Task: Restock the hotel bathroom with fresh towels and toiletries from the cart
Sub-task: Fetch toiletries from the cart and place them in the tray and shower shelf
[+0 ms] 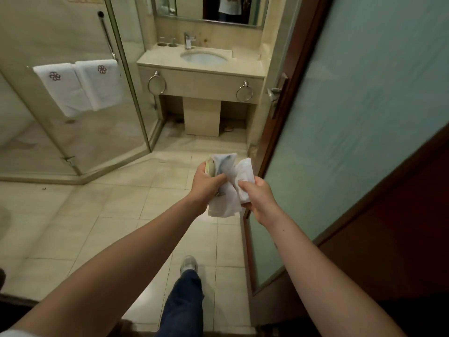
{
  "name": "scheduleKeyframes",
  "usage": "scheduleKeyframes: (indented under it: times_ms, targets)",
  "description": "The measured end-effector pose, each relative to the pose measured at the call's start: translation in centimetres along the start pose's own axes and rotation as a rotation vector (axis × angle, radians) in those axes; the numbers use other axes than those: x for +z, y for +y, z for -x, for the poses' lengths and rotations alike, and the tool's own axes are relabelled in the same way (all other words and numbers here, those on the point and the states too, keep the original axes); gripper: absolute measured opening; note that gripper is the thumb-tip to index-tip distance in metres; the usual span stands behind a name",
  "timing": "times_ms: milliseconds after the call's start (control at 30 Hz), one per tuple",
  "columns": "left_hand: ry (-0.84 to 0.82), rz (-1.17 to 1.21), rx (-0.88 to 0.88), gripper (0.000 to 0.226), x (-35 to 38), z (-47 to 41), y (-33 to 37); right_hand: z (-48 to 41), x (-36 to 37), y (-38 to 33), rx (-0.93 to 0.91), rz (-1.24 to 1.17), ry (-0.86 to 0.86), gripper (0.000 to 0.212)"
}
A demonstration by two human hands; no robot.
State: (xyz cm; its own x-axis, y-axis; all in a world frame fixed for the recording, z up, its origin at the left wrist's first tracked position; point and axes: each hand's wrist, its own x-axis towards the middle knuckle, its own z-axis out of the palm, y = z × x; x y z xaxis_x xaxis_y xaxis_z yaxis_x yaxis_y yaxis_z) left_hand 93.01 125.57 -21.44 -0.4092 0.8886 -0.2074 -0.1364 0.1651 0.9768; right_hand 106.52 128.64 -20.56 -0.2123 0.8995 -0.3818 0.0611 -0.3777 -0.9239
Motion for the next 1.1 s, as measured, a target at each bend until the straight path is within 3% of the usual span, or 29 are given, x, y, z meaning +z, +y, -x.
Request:
scheduleKeyframes:
  times_ms: [300,467,800,1100]
  targets:
    - [-0.064,-0.07,0.052,0.047,-0.8,-19.2,3.5,-16.9,5.6,-5.6,-0.022,-0.065,0.048,0.015]
    - [-0.07,-0.078,0.063,0.044,-2.9,-29.2,6.1,-26.1,9.9,-9.0,-0.02,-0.072,0.066,0.027]
    - [-0.019,-0.06,0.001,0.053,-5.8,-44.6,7.0,-39.9,15.6,-13.4,0.043,-0.065,0.019,0.016]
    - [0.038,0.01,0.053,0.043,-4.0,-62.5,12.2,-57.6,18.2,-22.5,0.008,-0.019,-0.045,0.015]
